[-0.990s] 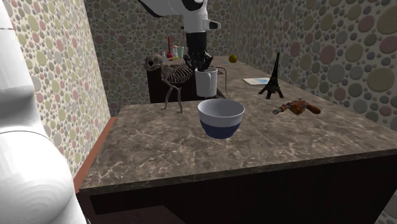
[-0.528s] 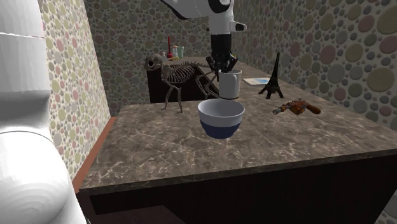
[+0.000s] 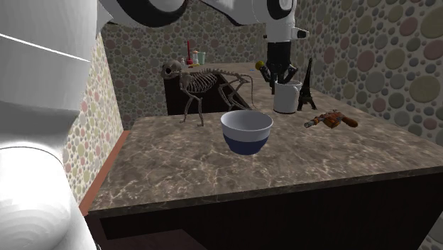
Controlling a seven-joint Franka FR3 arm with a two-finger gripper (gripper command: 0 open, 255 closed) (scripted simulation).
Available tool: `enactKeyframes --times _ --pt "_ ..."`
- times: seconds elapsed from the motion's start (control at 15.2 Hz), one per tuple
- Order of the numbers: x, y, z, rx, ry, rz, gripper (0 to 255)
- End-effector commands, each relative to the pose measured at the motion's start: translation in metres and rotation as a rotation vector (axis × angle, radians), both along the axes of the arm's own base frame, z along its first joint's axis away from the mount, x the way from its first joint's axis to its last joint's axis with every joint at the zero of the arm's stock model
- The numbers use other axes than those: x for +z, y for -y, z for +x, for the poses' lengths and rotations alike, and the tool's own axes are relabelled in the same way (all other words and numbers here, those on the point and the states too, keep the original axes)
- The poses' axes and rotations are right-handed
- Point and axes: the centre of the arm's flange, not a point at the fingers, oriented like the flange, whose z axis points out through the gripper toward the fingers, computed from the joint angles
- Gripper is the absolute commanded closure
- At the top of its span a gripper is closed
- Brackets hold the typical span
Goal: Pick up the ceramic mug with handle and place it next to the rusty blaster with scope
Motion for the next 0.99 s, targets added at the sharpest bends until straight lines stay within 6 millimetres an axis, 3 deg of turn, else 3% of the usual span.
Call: enactKeyframes --times 0.0,0.4,0.92 --pt "-0.003 0.019 0.016 0.001 0.001 0.0 255" --pt "-0.011 0.082 0.062 0.001 0.001 0.0 255" --pt "-0.053 0.082 0.062 0.001 0.001 0.0 255"
